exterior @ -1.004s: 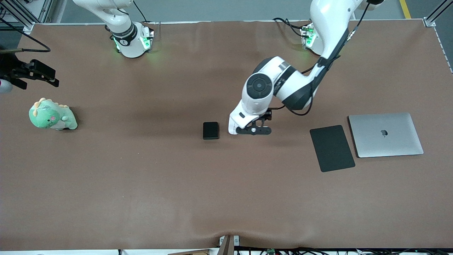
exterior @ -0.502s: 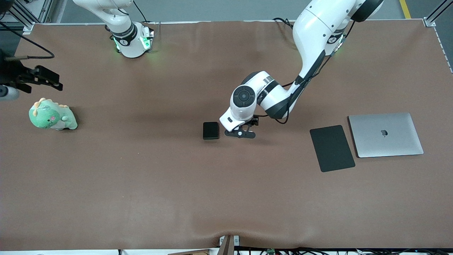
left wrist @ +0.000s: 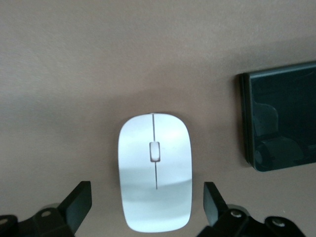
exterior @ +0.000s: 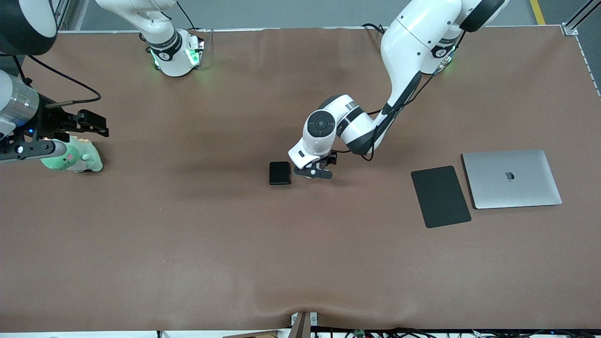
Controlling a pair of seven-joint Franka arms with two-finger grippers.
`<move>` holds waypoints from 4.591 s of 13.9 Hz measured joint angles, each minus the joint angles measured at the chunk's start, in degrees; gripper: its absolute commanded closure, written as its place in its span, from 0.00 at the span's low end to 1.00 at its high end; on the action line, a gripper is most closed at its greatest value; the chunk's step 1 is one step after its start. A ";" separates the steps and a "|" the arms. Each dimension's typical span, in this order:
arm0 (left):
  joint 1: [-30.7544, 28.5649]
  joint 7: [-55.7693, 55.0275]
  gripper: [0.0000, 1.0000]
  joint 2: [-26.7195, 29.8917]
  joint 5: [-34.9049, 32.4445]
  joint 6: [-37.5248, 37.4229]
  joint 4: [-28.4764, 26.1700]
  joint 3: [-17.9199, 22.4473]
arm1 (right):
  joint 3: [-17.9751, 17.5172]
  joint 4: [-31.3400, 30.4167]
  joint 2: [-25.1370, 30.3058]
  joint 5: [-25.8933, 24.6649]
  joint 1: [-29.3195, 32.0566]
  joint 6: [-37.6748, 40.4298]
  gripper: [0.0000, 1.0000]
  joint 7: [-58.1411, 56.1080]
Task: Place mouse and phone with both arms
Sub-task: 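Reach the left gripper to the white mouse and grasp it, then carry the mouse onto the mouse pad while the right gripper reaches the phone, then release the mouse on the pad while the right gripper grasps the phone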
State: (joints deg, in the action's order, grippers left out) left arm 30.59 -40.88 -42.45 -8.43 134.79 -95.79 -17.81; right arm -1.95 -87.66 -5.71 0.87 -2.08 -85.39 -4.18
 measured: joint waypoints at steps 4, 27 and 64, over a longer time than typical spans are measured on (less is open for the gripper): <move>0.28 0.00 0.17 -0.88 0.00 1.29 -0.29 0.00 | -0.05 -0.16 -1.58 1.04 -2.56 -1.66 0.00 2.49; -31.80 18.51 0.56 12.58 -2.19 -11.75 -6.11 1.00 | -0.37 -0.39 -14.53 7.01 -18.37 -16.98 0.00 22.67; -42.00 28.10 0.00 25.47 -4.87 -28.23 8.96 -2.35 | 0.17 -1.24 -39.01 4.62 -34.96 -41.81 0.00 38.04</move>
State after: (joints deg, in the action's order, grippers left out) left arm -11.41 -12.78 -16.99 -13.31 106.56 -86.83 -20.16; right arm -1.78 -88.90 -44.72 5.49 -37.05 -127.21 33.86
